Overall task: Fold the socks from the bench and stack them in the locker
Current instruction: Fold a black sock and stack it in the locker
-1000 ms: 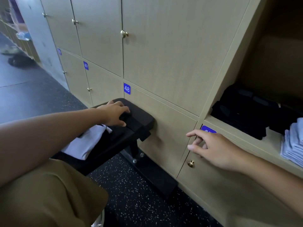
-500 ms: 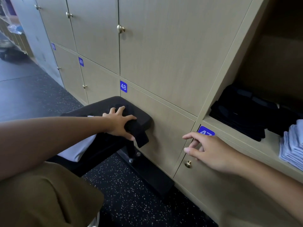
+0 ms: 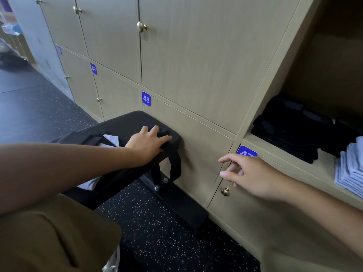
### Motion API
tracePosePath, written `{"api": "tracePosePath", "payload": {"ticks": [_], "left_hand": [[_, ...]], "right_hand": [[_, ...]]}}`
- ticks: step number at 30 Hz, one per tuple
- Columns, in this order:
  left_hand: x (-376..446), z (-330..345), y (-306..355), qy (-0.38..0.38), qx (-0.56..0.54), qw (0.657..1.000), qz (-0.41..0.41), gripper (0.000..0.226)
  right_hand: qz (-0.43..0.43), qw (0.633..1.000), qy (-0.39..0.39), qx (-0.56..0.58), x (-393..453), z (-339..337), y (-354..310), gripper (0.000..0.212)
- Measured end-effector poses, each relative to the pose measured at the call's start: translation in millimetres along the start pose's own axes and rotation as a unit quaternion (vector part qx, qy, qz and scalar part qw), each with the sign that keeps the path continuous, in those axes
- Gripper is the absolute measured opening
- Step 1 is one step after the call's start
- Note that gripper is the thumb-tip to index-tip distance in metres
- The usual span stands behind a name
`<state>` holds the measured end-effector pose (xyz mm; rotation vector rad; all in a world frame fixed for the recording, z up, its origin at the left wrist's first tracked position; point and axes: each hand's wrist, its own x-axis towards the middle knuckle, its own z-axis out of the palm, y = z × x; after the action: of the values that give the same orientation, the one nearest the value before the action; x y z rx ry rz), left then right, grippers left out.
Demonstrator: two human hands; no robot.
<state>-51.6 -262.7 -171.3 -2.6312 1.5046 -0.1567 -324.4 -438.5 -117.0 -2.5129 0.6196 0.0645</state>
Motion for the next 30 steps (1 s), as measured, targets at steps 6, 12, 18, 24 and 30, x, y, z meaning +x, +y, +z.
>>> {"api": "tracePosePath", "payload": {"ticks": [6,12,18,24,30], "left_hand": [[3.1,-10.2,-10.4,0.059,-0.057,0.997,0.006,0.058],[3.7,-23.9,-3.4,0.122,-0.197,0.972,-0.037,0.032],[5.4,-58.4,19.2,0.128,-0.375,0.916,-0.056,0.019],[-3.8,-85.2,42.4,-0.011,-0.603,0.798,0.008,0.014],[-9.6,-91.1,65.5,-0.079,-0.620,0.777,0.074,0.020]], "right_hand": [[-0.002,1.000,0.007,-0.005,-2.7,-1.9,-0.3,0.031],[-0.003,0.999,0.034,0.001,-7.4,-7.2,-1.9,0.028],[-0.022,0.996,0.082,0.023,-11.4,-15.3,-8.0,0.028],[-0.032,0.982,0.151,0.110,-16.2,-23.6,-22.7,0.034],[-0.025,0.960,0.204,0.191,-17.8,-26.6,-32.6,0.036]]}}
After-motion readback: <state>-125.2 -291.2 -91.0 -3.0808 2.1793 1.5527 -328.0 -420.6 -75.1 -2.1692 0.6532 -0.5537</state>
